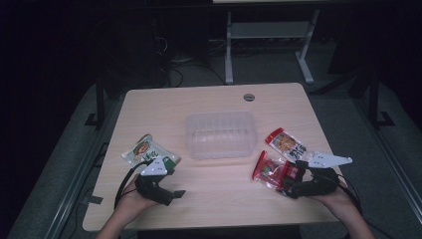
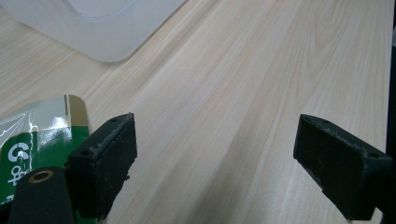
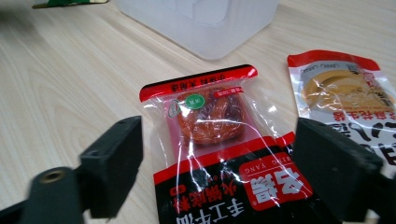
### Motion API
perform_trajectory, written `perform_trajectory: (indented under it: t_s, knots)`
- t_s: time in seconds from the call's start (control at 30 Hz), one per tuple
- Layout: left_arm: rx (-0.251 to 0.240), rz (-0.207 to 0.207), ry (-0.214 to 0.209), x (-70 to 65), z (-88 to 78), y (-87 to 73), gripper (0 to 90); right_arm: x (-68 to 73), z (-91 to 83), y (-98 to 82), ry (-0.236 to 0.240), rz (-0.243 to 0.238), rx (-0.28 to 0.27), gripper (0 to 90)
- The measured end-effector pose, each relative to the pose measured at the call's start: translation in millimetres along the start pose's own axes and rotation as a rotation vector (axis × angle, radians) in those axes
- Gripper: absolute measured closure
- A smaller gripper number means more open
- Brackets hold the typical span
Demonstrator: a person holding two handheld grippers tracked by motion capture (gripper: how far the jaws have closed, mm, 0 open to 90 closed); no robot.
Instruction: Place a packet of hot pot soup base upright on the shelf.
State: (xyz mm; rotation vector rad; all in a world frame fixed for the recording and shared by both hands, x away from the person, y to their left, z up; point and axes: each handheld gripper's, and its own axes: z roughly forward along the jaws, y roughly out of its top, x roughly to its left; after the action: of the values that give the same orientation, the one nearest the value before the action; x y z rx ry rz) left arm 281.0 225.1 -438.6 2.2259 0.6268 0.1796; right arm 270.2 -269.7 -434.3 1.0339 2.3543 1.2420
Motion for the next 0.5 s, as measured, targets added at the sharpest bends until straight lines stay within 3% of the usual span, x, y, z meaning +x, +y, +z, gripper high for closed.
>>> perform_trajectory:
  t_s: [0.07, 0.1, 0.13, 0.17, 0.3, 0.33, 0.37, 0.4, 0.43, 0.5]
  knots:
    - [-0.008, -0.004, 0.001, -0.4, -0.7, 0.4, 13.0, -0.1, -1.3, 4.3, -0.010, 0.008, 0.005, 28.7]
    - [-0.008, -0.003, 0.001, -0.5, -1.1, 0.8, 13.0, -0.1, -1.3, 4.3, -0.010, 0.008, 0.005, 28.7]
    - [-0.011, -0.001, 0.000, -0.6, -0.9, 1.1, 13.0, -1.2, -2.0, 7.5, -0.026, 0.006, 0.009, 37.9]
    - [-0.013, -0.001, -0.001, -0.8, -0.7, 1.3, 13.0, -1.2, -2.0, 7.5, -0.026, 0.006, 0.009, 37.9]
    - [-0.014, -0.002, -0.003, -2.1, -0.2, 2.0, 13.0, -8.5, -0.5, 14.0, -0.025, 0.037, 0.019, 60.3]
    - [-0.014, 0.002, -0.005, -2.7, -0.4, 2.0, 13.0, -12.0, 1.9, 18.0, -0.030, 0.037, 0.025, 69.7]
    - [-0.014, 0.002, -0.005, -2.7, -0.4, 2.0, 13.0, -12.0, 1.9, 18.0, -0.030, 0.037, 0.025, 69.7]
    - [-0.018, 0.000, -0.005, -3.6, -0.4, 1.7, 13.0, -13.9, 7.6, 22.6, -0.041, 0.032, 0.050, 78.4]
    - [-0.018, 0.000, -0.005, -3.6, -0.4, 1.7, 13.1, -13.9, 7.6, 22.6, -0.041, 0.032, 0.050, 78.4]
    - [-0.015, 0.002, -0.006, -3.8, -0.4, 1.2, 13.2, -14.6, 15.5, 26.9, -0.050, 0.027, 0.084, 86.7]
